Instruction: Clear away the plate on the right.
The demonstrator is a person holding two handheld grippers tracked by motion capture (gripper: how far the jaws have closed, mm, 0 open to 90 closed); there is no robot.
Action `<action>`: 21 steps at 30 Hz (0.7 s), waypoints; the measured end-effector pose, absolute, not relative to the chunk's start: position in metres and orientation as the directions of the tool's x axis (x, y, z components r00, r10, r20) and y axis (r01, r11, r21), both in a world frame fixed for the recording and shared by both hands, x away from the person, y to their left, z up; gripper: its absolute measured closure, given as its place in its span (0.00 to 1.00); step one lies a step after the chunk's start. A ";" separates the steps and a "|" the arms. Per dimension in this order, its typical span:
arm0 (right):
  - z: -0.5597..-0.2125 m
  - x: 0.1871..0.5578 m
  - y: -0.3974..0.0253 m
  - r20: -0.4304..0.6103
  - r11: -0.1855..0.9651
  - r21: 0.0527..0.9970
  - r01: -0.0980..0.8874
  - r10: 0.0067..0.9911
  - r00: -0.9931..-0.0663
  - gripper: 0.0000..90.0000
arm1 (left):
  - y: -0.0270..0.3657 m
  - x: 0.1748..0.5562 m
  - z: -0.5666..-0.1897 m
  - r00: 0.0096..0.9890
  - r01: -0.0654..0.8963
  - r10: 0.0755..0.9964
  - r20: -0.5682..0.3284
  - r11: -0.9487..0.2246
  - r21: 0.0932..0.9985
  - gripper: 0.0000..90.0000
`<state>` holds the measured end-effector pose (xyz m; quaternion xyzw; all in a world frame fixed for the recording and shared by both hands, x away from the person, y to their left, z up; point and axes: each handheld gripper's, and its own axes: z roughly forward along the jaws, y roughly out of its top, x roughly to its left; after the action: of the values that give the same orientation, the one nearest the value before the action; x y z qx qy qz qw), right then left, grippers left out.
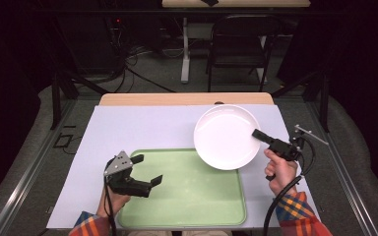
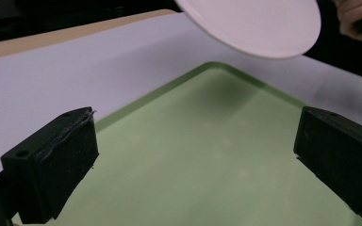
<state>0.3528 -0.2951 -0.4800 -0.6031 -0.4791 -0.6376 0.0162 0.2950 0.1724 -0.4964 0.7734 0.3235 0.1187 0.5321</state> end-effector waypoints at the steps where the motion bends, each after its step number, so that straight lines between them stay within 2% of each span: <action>1: -0.480 0.353 -0.288 0.785 -0.528 0.592 0.608 0.550 -0.287 0.95 | 0.166 0.297 -0.498 0.765 0.391 0.619 -0.178 -0.227 0.892 0.00; 3: -0.480 0.351 -0.269 0.787 -0.488 0.590 0.644 0.526 -0.323 0.95 | 0.154 0.301 -0.500 0.759 0.445 0.603 -0.245 -0.206 0.872 0.00; 5: -0.479 0.349 -0.259 0.784 -0.465 0.594 0.656 0.517 -0.343 0.95 | 0.145 0.304 -0.502 0.756 0.466 0.595 -0.274 -0.193 0.864 0.01; 9: -0.479 0.346 -0.246 0.783 -0.440 0.597 0.671 0.501 -0.368 0.95 | 0.138 0.310 -0.510 0.735 0.537 0.556 -0.388 -0.127 0.834 0.04; 14: -0.482 0.343 -0.228 0.792 -0.404 0.586 0.703 0.472 -0.389 0.95 | 0.143 0.310 -0.513 0.711 0.557 0.546 -0.444 -0.051 0.829 0.22; 18: -0.486 0.343 -0.220 0.789 -0.388 0.587 0.710 0.468 -0.397 0.94 | 0.147 0.309 -0.513 0.693 0.564 0.552 -0.463 -0.015 0.826 0.43; 19: -0.489 0.343 -0.216 0.784 -0.373 0.589 0.717 0.478 -0.396 0.95 | 0.148 0.309 -0.513 0.685 0.559 0.565 -0.459 -0.004 0.829 0.53; 20: -0.489 0.343 -0.216 0.784 -0.373 0.589 0.717 0.478 -0.396 0.95 | 0.150 0.307 -0.513 0.684 0.545 0.574 -0.450 0.008 0.839 0.53; 21: -0.491 0.343 -0.215 0.796 -0.382 0.574 0.724 0.466 -0.385 0.95 | 0.151 0.306 -0.513 0.688 0.533 0.573 -0.445 0.017 0.846 0.60</action>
<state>0.3429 -0.2152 -0.4910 -0.5447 -0.5464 -0.6278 0.1029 0.3061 0.1511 -0.5126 0.7010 0.3948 0.0169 0.5937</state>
